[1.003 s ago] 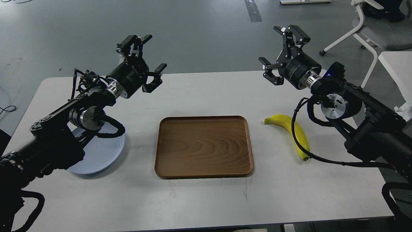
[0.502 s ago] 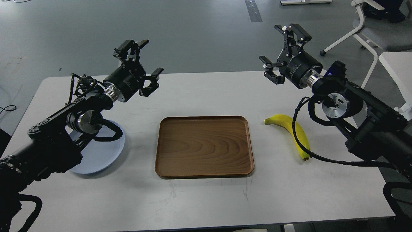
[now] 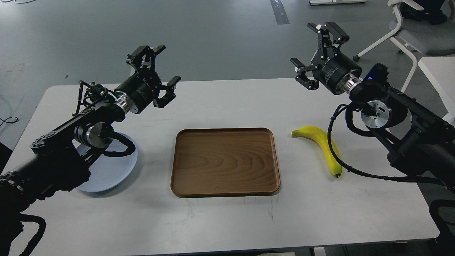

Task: Place banana on plate with both arms

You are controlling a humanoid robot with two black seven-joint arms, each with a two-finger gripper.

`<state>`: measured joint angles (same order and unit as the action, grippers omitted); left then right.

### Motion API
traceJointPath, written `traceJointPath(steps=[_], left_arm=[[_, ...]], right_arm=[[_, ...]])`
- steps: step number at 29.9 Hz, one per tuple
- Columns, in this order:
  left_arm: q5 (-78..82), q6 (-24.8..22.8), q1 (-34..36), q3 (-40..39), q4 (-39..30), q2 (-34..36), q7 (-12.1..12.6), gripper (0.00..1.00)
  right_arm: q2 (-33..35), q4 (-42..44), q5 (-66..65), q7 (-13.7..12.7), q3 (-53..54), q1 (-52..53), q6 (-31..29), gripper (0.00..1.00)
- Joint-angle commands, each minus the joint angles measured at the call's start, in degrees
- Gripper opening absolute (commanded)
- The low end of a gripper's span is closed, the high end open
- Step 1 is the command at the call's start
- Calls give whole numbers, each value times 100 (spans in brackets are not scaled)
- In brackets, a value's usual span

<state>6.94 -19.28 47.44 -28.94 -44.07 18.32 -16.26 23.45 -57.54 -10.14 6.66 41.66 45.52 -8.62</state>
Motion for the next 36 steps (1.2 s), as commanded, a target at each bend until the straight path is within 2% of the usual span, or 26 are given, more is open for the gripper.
traceJointPath(steps=[1,11,14,17,18,19,20,21,25,29,30,32,36], left_arm=[[0,3,-6,2,4,-4,0,98],[9,12,-6,2,13,-13,-9,98],[270,107,29,28,21,-4,-88,98],[1534,1247,160,28,144,-22,-596,98],[2634,2243,187,89,145,-22,-989,98],[3228,2697,213,186,127,-13,-1115,98],[4191,3354,240,517,110,22,-1125,98],[4958,3604,240,799,118,127,-1108,98],[5624,3633,205,1108,118,731,-1174,98],[5651,3571,283,2565,109,1531,-1174,98],[5651,3571,284,2568,109,1534,-1174,98],[5660,3571,275,3155,109,1989,-1174,98],[5660,3571,222,3772,109,2465,-1174,98]], right_arm=[[-7,6,-5,2,0,-8,0,100],[-7,6,-5,20,0,-8,9,100],[-7,6,-5,20,9,1,9,100],[11,6,-14,20,0,1,9,100],[11,23,-23,29,-9,-25,18,100],[11,23,-31,29,-9,-52,26,100],[11,23,-40,29,-9,-87,27,100],[2,23,-40,29,-26,-113,27,100],[2,23,-40,38,-35,-105,27,100],[54,15,-40,38,-35,-96,27,100],[55,15,-40,38,-35,-96,27,100],[107,15,-40,38,-35,-105,27,100],[116,15,-40,38,-44,-122,27,100]])
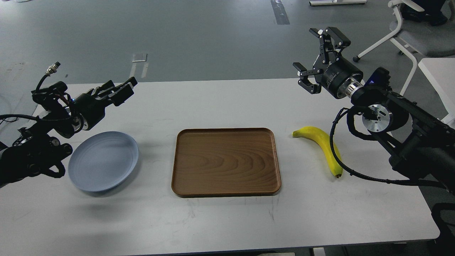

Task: Place banana on plate with both arms
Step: 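Lower the left gripper to the light blue plate's rim and grasp it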

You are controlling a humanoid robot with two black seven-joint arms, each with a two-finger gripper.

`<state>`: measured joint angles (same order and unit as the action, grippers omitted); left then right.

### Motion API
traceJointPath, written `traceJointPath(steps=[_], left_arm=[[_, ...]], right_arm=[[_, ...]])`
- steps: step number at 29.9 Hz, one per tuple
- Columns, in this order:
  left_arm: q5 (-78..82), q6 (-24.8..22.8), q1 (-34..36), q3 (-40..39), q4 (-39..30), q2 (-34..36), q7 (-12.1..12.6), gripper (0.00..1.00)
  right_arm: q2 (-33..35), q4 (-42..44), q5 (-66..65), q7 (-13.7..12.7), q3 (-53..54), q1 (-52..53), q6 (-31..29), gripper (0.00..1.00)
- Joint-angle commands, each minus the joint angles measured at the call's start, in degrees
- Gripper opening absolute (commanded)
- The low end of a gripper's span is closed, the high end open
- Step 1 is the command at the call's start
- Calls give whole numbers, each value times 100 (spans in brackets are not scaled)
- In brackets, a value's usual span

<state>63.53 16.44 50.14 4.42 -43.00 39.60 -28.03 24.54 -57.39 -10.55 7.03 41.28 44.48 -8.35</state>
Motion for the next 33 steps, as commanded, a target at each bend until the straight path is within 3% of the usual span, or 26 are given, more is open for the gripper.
traceJointPath(steps=[1,16,33], left_arm=[[1,-1,-57,489,2,390,3,98],[-87,17,-1102,612,11,505,3,98],[-122,70,-1322,551,134,505,3,98]], right_arm=[[7,-1,0,0,-6,-27,0,100],[95,-9,-9,0,-41,-27,0,100],[130,-18,-17,0,-50,-27,0,100]])
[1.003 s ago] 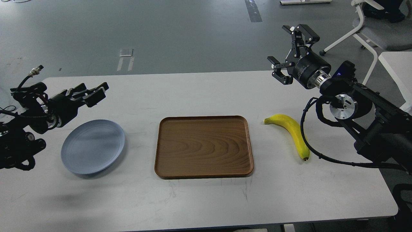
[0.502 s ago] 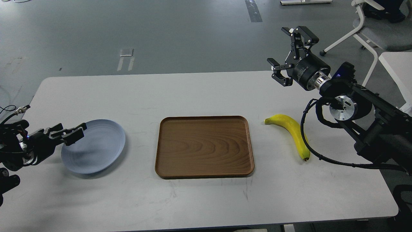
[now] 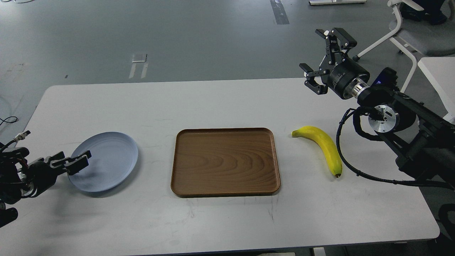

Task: Place banana on plate with both arms
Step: 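Lower the left gripper to the light blue plate's rim and grasp it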

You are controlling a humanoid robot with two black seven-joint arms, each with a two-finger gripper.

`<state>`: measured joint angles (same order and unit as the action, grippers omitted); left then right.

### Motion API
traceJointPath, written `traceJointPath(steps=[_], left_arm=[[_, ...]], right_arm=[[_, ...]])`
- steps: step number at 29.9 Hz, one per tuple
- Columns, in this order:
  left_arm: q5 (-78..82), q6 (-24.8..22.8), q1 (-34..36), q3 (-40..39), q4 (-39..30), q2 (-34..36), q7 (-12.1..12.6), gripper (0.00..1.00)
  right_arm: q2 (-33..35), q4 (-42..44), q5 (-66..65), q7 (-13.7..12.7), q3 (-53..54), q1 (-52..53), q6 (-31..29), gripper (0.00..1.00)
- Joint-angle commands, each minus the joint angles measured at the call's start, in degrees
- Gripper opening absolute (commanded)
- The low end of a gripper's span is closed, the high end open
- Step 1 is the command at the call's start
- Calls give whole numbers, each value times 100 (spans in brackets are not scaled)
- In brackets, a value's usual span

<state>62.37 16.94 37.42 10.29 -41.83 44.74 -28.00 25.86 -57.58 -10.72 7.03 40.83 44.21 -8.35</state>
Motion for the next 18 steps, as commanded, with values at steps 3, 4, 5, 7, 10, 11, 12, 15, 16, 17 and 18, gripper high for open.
traceJointPath(steps=[3,4,5,7,10,11,12,15,16,17,18], left_arm=[[-23,19,-33,-54,17,44,0,98],[-32,19,-24,-54,17,52,0,98],[-84,19,11,-54,17,70,0,98],[-146,11,38,-62,17,79,0,98],[-173,11,20,-54,25,88,0,98],[-173,11,-24,-54,25,88,0,98],[-173,11,-41,-45,25,88,0,98],[-164,11,-77,-36,34,53,0,97],[-155,11,-94,-27,78,26,0,93],[-155,11,-155,-19,130,26,0,85],[-155,11,-191,-19,148,26,0,83]], right_arm=[[-2,10,-9,0,-5,0,0,100],[-2,10,-9,0,-5,0,0,100],[-11,10,-9,0,-5,0,0,100],[-11,10,-9,0,-5,0,0,100],[-11,10,-9,0,-5,0,0,100],[-11,10,-9,0,-5,0,0,100],[-11,10,-9,0,-5,0,0,100],[-11,10,-9,0,-14,0,0,100],[-3,19,-9,0,-14,0,0,100],[-2,19,-9,0,-14,0,0,100],[-2,19,-9,0,-31,-9,0,100]])
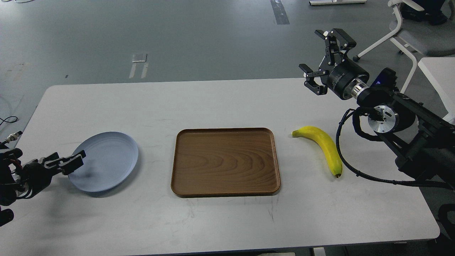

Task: Place banana on plate with both arms
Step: 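Lower the left gripper to the light blue plate's rim and grasp it, then lift the plate with the left gripper and set it on the wooden tray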

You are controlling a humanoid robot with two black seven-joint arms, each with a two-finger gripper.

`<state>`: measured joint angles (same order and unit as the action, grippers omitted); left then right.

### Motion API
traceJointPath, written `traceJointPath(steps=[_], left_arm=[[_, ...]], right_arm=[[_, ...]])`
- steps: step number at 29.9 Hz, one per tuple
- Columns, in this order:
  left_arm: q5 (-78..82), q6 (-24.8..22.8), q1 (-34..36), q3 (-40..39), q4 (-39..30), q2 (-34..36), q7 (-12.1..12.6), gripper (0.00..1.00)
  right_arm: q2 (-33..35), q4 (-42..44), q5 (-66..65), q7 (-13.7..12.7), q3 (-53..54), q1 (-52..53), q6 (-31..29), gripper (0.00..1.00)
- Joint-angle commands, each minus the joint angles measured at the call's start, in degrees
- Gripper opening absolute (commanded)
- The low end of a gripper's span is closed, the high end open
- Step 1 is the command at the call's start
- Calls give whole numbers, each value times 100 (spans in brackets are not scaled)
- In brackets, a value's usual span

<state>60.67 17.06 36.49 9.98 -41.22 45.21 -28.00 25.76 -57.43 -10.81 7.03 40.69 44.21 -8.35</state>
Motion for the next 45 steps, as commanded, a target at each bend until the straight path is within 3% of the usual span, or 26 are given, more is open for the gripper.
traceJointPath(steps=[1,4,7,10,29,33,37,45], left_arm=[[15,-1,-133,13,105,-30,0,77],[23,-1,-142,39,193,-47,0,62],[23,-45,-160,57,228,-47,0,13],[23,-45,-230,57,281,-56,0,0],[-56,-80,191,-31,272,-39,0,0],[-256,-465,875,-293,-384,14,0,0],[-337,-634,1097,-523,-835,-47,0,0],[848,-546,1431,-444,-853,-1390,0,0]], right_arm=[[8,4,0,0,-52,0,0,100],[8,4,0,0,-79,-8,0,100],[8,4,0,0,-79,-26,0,100],[8,4,0,0,-79,-26,0,100],[8,4,0,44,-70,-44,18,100],[35,4,0,44,-61,-44,18,100],[123,4,0,35,-61,-44,62,100],[254,4,0,44,-17,-44,97,100]])
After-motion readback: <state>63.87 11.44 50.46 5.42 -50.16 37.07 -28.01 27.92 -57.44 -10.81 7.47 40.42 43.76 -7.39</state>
